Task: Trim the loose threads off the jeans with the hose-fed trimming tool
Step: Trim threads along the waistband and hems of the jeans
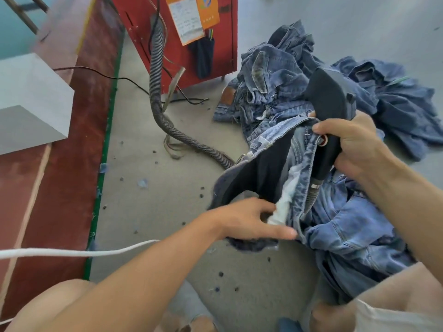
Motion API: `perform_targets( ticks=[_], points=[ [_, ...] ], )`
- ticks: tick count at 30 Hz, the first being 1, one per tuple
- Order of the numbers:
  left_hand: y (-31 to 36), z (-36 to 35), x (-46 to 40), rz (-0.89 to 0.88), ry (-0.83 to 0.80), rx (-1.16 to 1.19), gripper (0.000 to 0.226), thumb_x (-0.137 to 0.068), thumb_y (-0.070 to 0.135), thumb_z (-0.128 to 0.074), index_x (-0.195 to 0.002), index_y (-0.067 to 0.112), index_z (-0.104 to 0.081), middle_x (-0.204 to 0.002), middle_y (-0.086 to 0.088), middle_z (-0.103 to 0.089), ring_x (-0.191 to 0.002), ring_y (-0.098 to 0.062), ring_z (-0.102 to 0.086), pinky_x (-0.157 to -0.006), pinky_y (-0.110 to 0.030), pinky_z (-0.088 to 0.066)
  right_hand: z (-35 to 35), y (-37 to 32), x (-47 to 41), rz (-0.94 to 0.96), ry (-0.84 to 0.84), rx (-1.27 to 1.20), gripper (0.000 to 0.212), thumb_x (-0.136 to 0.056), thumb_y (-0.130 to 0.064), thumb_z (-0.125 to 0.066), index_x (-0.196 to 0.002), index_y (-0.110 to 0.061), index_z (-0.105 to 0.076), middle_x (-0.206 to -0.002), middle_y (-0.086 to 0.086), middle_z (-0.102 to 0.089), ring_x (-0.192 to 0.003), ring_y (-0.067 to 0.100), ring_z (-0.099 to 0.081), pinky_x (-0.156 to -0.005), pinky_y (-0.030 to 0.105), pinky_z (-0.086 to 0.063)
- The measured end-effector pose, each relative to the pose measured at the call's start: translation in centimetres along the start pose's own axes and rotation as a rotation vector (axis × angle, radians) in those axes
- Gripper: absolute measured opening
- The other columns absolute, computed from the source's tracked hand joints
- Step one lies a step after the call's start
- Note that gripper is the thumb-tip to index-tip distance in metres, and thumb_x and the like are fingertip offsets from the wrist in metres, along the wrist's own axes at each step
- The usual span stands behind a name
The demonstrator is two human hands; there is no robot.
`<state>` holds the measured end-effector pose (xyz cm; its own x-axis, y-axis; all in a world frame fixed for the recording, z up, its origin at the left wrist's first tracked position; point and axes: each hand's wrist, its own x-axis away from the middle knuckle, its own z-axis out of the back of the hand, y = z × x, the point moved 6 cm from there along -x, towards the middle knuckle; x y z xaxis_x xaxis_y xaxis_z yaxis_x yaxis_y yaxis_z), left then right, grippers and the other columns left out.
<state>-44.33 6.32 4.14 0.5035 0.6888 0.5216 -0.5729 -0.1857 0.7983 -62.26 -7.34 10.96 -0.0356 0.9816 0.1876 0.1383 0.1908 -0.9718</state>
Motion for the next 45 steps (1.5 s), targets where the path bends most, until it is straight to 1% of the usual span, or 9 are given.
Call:
perform_targets(
  ticks=[7,12,19,23,29,33,37,40,45],
  points=[
    [-0.7,1.9,-0.2,-0.042,0.468,0.455,0.024,-0.079,0.005,-0.079,-0.088,0.016,-0.06,-0.081,0.005,-0.063,-0.07,-0.007,-0.056,-0.065,-0.024,-0.049,1.6,0.2,-1.3,-0.035,0.018,0.114,0.027,-0.067,-0.002,-0.076,-0.09,-0.013,-0.067,-0.081,0.007,-0.061,-0.076,0.024,-0.061,-0.072,0.038,-0.054],
    [-2.3,3.2,0.3,0.074,0.601,0.551,0.043,-0.076,0.001,-0.079,-0.104,0.026,-0.059,-0.102,-0.001,-0.068,-0.089,-0.017,-0.064,-0.078,-0.036,-0.059,2.4,2.1,-1.4,-0.121,0.02,0.253,0.032,-0.069,-0.001,-0.079,-0.095,-0.009,-0.063,-0.076,0.006,-0.062,-0.063,0.017,-0.063,-0.059,0.032,-0.059],
    [-1.3,1.3,-0.2,-0.054,0.225,0.902,0.031,-0.084,0.03,-0.079,-0.112,0.019,-0.078,-0.109,-0.009,-0.078,-0.102,-0.021,-0.073,-0.087,-0.032,-0.059,2.5,2.6,-0.9,-0.161,0.028,0.3,0.015,-0.09,-0.002,-0.076,-0.1,-0.006,-0.065,-0.085,0.014,-0.067,-0.073,0.026,-0.073,-0.067,0.04,-0.062],
    [-2.6,2.1,-0.2,0.044,0.665,0.824,0.019,-0.08,0.02,-0.085,-0.094,0.019,-0.073,-0.095,-0.008,-0.077,-0.089,-0.023,-0.071,-0.079,-0.039,-0.06,2.0,0.2,0.7,-0.043,0.099,0.331,0.018,-0.088,-0.013,-0.081,-0.093,-0.015,-0.064,-0.063,-0.001,-0.068,-0.06,0.016,-0.068,-0.055,0.028,-0.054],
    [-0.6,1.8,-0.1,0.028,1.033,0.493,0.037,-0.078,0.018,-0.087,-0.085,0.024,-0.051,-0.077,0.006,-0.063,-0.07,-0.014,-0.056,-0.07,-0.04,-0.051,-2.8,2.6,5.5,-0.038,0.055,0.527,0.054,-0.064,-0.041,-0.097,-0.101,-0.024,-0.062,-0.085,-0.006,-0.074,-0.069,-0.001,-0.069,-0.055,0.015,-0.05],
    [1.5,0.2,-0.4,-0.03,1.011,0.478,0.038,-0.077,0.019,-0.086,-0.09,0.03,-0.052,-0.081,0.007,-0.066,-0.072,-0.011,-0.061,-0.065,-0.034,-0.051,-3.8,3.2,5.0,-0.077,0.097,0.515,0.05,-0.067,-0.029,-0.096,-0.101,-0.026,-0.06,-0.086,-0.011,-0.069,-0.064,-0.006,-0.064,-0.049,0.009,-0.043],
    [2.0,-0.8,-1.0,-0.043,0.77,0.715,0.036,-0.082,0.035,-0.085,-0.104,0.027,-0.058,-0.095,0.009,-0.071,-0.083,-0.009,-0.067,-0.073,-0.027,-0.057,-3.1,3.7,4.0,-0.174,0.054,0.442,0.037,-0.075,-0.001,-0.083,-0.104,-0.013,-0.062,-0.083,0.001,-0.068,-0.071,0.017,-0.065,-0.061,0.029,-0.052],
    [0.7,-0.3,-1.0,0.052,0.741,0.918,0.012,-0.099,0.026,-0.069,-0.103,0.016,-0.063,-0.096,-0.004,-0.071,-0.085,-0.018,-0.065,-0.084,-0.042,-0.057,-2.7,3.5,3.5,-0.199,0.023,0.312,0.03,-0.077,0.008,-0.076,-0.1,-0.007,-0.063,-0.074,0.003,-0.066,-0.066,0.019,-0.063,-0.063,0.033,-0.052],
    [0.4,0.1,-1.4,0.085,0.641,1.346,0.012,-0.105,0.005,-0.051,-0.104,0.009,-0.062,-0.089,-0.008,-0.072,-0.07,-0.017,-0.067,-0.058,-0.027,-0.056,-2.0,3.0,2.6,-0.177,-0.032,0.317,0.028,-0.077,0.005,-0.076,-0.094,-0.012,-0.061,-0.068,0.001,-0.063,-0.061,0.018,-0.061,-0.058,0.032,-0.052]
  ],
)
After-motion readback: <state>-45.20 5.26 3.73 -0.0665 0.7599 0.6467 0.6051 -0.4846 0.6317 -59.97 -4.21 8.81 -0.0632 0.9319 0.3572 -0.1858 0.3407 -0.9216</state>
